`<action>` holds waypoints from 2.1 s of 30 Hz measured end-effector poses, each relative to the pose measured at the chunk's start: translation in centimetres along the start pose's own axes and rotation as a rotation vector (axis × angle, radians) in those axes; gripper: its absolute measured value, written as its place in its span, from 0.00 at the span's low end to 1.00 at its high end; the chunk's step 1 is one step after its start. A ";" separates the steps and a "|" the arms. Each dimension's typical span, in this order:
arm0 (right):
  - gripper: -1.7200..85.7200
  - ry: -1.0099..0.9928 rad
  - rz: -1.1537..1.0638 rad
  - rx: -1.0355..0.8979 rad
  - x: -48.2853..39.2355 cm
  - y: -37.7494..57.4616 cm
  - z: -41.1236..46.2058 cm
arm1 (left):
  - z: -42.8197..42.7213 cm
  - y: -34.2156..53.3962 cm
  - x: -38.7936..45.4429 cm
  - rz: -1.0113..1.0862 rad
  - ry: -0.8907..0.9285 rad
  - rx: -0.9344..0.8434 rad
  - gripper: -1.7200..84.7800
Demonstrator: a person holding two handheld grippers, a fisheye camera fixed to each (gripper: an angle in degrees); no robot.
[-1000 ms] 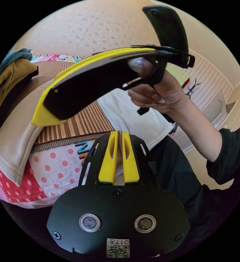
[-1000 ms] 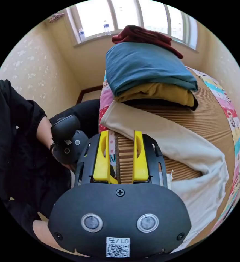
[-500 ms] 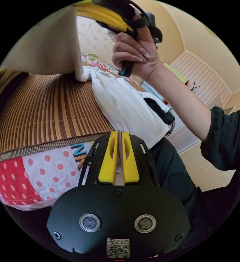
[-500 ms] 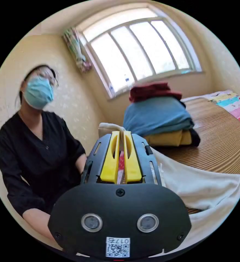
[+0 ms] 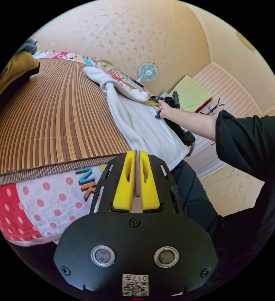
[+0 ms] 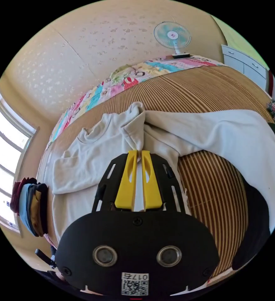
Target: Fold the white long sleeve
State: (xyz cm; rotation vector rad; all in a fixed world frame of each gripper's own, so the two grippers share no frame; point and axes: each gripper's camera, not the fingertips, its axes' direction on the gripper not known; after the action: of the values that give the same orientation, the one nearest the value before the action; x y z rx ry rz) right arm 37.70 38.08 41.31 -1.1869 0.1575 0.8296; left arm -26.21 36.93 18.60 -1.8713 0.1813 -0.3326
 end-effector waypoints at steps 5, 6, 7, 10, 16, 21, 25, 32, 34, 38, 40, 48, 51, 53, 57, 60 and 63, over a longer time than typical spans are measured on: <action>0.05 -0.239 0.031 0.254 -1.1 -0.9 -2.4 | -0.2 -0.2 -0.5 -0.011 0.018 0.009 0.03; 0.05 -0.249 0.048 0.268 -0.9 -1.0 -2.2 | -0.3 -0.3 -0.6 -0.015 0.023 0.009 0.03; 0.05 -0.210 0.106 0.228 -0.4 -1.3 -1.3 | -0.3 -0.4 -0.7 -0.019 0.026 0.009 0.03; 0.06 0.156 0.218 0.016 -0.5 -2.0 1.2 | -0.4 -0.8 -0.8 -0.022 0.028 0.002 0.03; 0.09 0.160 -0.210 0.105 -13.5 0.8 0.8 | -0.6 -1.4 -1.3 -0.053 0.048 -0.007 0.03; 0.11 -0.347 -0.510 -0.162 -28.2 4.6 5.7 | -0.7 -1.9 -1.3 -0.063 0.042 -0.016 0.03; 0.12 -0.363 -0.639 -0.345 -37.6 7.9 10.2 | -0.7 -2.5 -1.0 -0.053 0.025 -0.029 0.03; 0.12 0.332 -0.804 -0.426 -46.7 14.9 20.2 | -1.1 -3.4 -0.9 -0.047 0.047 -0.054 0.01; 0.12 0.399 -0.814 -0.389 -48.1 16.4 20.8 | -1.7 -3.7 -0.5 -0.026 0.085 -0.034 0.01; 0.14 0.383 -0.809 -0.246 -51.0 19.1 19.5 | -2.3 -4.1 0.1 -0.011 0.084 -0.034 0.01; 0.14 0.441 -0.832 -0.225 -51.8 19.9 20.0 | -2.5 -4.3 0.2 -0.011 0.091 -0.033 0.01; 0.05 0.591 -0.769 -0.263 -53.1 20.7 23.6 | -3.1 -4.7 -0.4 -0.038 0.126 -0.019 0.01; 0.04 0.288 -0.658 -0.156 -53.8 18.7 20.0 | -3.5 -4.8 -0.1 -0.033 0.138 -0.008 0.01; 0.04 0.120 -0.550 -0.101 -53.0 17.3 18.5 | -4.2 -4.9 0.0 -0.029 0.134 0.012 0.01; 0.04 -0.144 -0.399 -0.193 -50.0 16.1 21.1 | -6.3 -4.7 -0.7 -0.091 0.051 0.075 0.01; 0.05 -0.136 -0.431 -0.223 -50.2 17.1 21.8 | -6.1 -4.4 -2.6 -0.183 0.054 0.042 0.01; 0.07 -0.186 -0.493 -0.198 -51.3 17.5 18.5 | -6.5 -3.6 -3.9 -0.260 0.068 0.084 0.02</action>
State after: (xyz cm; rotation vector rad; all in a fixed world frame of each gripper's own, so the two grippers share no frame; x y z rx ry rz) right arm -15.21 31.21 62.12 -1.2544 -0.3664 0.5208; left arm -32.14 33.35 23.41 -1.8029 -0.0312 -0.5741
